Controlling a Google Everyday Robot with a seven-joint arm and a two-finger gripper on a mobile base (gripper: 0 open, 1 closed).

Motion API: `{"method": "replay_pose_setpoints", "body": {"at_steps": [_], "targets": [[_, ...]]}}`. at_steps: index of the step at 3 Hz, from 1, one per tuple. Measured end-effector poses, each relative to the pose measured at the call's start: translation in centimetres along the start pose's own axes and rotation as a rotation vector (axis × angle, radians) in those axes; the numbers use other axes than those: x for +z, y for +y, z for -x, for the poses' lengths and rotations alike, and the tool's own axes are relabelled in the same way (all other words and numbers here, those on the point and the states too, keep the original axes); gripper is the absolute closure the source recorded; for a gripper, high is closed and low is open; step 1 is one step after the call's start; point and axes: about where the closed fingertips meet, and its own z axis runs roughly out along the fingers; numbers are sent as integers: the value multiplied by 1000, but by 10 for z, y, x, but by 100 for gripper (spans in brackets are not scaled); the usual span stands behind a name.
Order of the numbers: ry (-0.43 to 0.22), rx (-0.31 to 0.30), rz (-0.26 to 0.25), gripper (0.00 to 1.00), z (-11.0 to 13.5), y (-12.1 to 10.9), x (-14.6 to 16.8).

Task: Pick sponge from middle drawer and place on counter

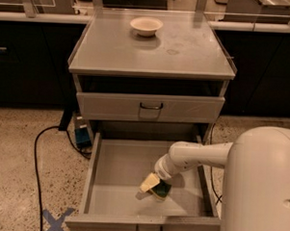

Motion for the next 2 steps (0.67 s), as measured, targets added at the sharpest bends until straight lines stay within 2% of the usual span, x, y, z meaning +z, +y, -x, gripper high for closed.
{"method": "replay_pose_setpoints", "body": {"at_steps": [2], "targets": [[27, 103, 58, 0, -30, -6, 23]]}}
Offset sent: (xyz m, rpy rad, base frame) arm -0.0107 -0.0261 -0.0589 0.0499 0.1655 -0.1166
